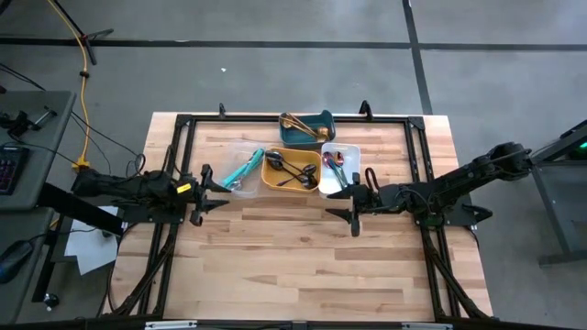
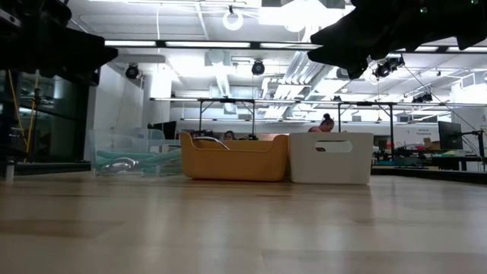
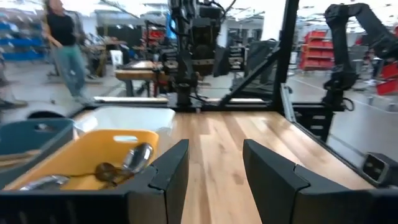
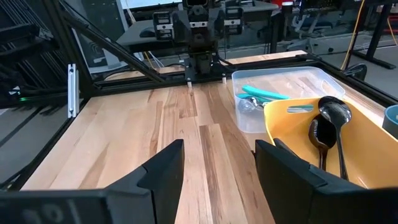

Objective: Sort silverware by color (type)
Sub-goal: Return to Home Position

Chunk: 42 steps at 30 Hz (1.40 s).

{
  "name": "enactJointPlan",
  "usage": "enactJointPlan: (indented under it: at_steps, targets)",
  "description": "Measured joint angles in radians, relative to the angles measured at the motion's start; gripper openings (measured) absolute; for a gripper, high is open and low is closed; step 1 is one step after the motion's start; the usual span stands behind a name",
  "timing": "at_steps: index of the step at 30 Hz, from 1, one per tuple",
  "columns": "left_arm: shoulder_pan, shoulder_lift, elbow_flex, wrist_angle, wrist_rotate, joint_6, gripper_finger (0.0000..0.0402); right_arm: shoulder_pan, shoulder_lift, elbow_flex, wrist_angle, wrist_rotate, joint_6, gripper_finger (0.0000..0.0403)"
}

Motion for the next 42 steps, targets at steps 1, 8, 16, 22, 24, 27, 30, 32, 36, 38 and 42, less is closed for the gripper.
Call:
enactJointPlan:
  at_steps: [1, 8, 16, 22, 24, 27, 30, 32, 36, 38, 42]
  targets:
    - [-0.004, 0.0, 0.0, 0.007, -0.013, 0.012, 0.0145, 0.0, 0.0, 0.0, 0.0, 0.0, 0.0, 0.019]
    - [-0.007, 0.0, 0.0, 0.015, -0.085, 0.025, 0.0145, -0.001, -0.004, 0.0, 0.003, 0.0, 0.024, 0.019]
    - [-0.006, 0.001, 0.0, 0.019, -0.131, -0.001, 0.0145, -0.003, -0.154, 0.0, -0.093, 0.0, -0.062, 0.017]
    - [-0.006, 0.001, 0.0, 0.019, -0.131, -0.022, 0.0145, -0.003, -0.381, 0.0, -0.377, 0.0, -0.054, 0.0047]
    - [-0.006, 0.001, 0.0, 0.019, -0.131, -0.022, 0.0145, 0.0, -0.448, -0.006, -0.466, 0.001, -0.044, 0.0013]
    - [-0.006, 0.001, 0.0, 0.019, -0.131, -0.022, 0.0145, 0.006, -0.539, -0.077, -0.472, 0.001, -0.02, 0.0019]
    - [-0.006, 0.001, 0.0, 0.019, -0.131, -0.022, 0.0145, 0.006, -0.606, -0.195, -0.373, 0.0, -0.007, 0.0006]
    - [-0.006, 0.001, 0.0, 0.019, -0.131, -0.022, 0.0145, -0.008, -0.636, -0.261, -0.253, -0.001, -0.033, 0.0003]
    - [-0.006, 0.001, 0.0, 0.019, -0.131, -0.022, 0.0145, -0.08, -0.668, -0.313, -0.165, -0.096, -0.078, 0.0001]
    - [-0.006, 0.001, 0.0, 0.019, -0.131, -0.022, 0.0145, -0.131, -0.673, -0.313, -0.175, -0.167, -0.089, 0.0001]
    - [-0.006, 0.001, 0.0, 0.019, -0.131, -0.022, 0.0145, -0.253, -0.673, -0.313, -0.217, -0.273, -0.131, 0.0001]
